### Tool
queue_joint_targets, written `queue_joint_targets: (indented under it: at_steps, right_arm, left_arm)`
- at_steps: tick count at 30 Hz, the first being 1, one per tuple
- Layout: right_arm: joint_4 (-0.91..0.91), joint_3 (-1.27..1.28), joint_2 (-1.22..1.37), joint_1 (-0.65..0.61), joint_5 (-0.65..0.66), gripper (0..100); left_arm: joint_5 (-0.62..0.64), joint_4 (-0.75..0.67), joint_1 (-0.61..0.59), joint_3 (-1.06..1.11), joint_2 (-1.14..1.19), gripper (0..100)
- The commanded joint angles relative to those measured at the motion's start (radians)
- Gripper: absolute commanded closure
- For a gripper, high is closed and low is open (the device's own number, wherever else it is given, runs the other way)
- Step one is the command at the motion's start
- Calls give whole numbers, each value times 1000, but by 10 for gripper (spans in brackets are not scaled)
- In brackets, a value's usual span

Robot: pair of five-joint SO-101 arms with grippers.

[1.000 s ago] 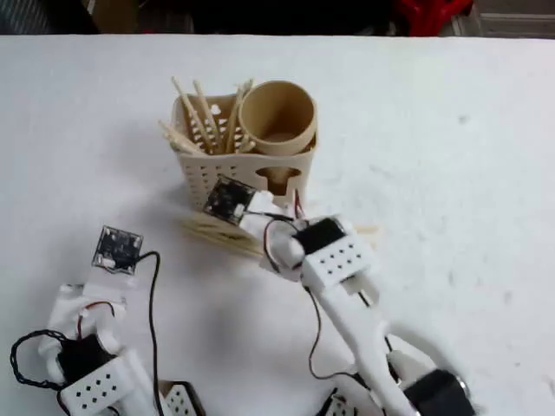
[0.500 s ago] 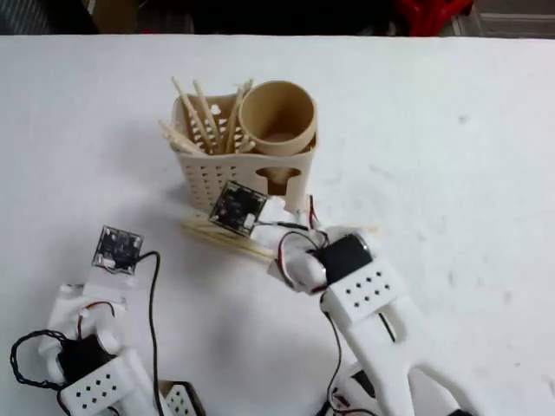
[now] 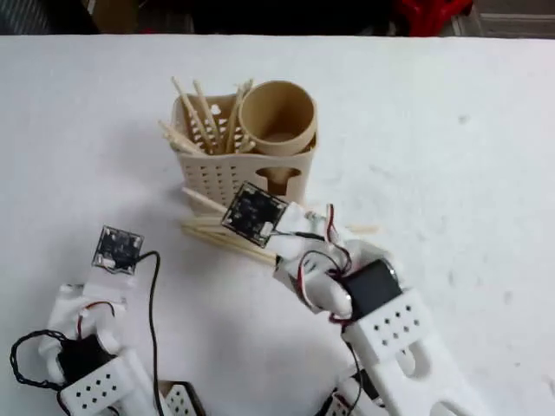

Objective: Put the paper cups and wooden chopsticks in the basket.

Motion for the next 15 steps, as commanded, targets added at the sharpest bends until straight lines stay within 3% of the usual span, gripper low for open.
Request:
queue_joint_targets:
  at_steps: [1,6,11,15]
  right_arm:
    - [4,-8,-76,2,-63,982]
    - [59,-2,-111,10,-52,982]
    - [246,110,-110,15,245,982]
    - [166,227,-110,79,296,982]
  left_arm:
    - [0,3,12,-3,5,924]
    - [0,3,12,-3,5,924]
    - [0,5,12,-3,5,924]
    - [0,5,12,-3,5,924]
